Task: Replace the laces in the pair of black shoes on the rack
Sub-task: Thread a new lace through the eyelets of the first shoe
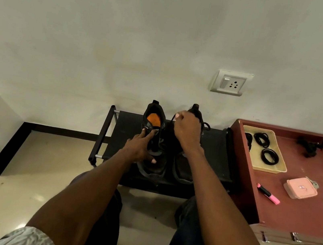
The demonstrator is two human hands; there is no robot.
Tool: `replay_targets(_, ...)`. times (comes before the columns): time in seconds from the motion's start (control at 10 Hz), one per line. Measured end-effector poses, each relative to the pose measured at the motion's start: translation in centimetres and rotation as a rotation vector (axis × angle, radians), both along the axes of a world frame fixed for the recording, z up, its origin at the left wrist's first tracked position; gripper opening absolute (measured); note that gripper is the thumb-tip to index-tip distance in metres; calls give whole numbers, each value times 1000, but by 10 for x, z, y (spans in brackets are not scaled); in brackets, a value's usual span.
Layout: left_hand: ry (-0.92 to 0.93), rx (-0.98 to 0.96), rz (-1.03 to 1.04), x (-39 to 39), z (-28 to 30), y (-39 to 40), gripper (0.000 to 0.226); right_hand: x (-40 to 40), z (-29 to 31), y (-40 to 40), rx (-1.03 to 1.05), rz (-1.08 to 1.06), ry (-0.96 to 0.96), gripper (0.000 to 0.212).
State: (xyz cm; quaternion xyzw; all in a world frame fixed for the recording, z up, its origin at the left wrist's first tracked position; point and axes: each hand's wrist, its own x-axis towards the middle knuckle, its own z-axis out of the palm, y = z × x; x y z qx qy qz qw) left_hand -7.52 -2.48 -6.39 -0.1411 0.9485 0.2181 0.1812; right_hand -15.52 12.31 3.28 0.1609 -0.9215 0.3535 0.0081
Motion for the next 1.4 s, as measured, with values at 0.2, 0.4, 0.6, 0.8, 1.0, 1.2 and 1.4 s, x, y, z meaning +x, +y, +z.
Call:
replay_targets(0.2,-19,4,1,-1,2,2,127,-6,89,-2,-439,-79,57,25)
replay_targets(0.4,-39,-24,-4,-2,4,3,128,5,82,-3,-478,-121,90,26)
replay_targets(0.6,-40,-29,-10,-4,3,3,128,7,80,-2,-470,-73,193,27)
replay_targets(0.8,-21,-6,-2,0,3,3,128,-1,70,8,-308,-180,394,20)
replay_targets(1.0,7,27,3,1,-1,1,129,-7,28,28,-384,-534,71,60)
replay_targets(1.2,-5,8,-2,2,-2,-4,123,45,-43,7,210,189,-167,16)
replay_targets(1.4,21,13,28,9,-5,-1,118,49,-73,4,227,171,-353,37)
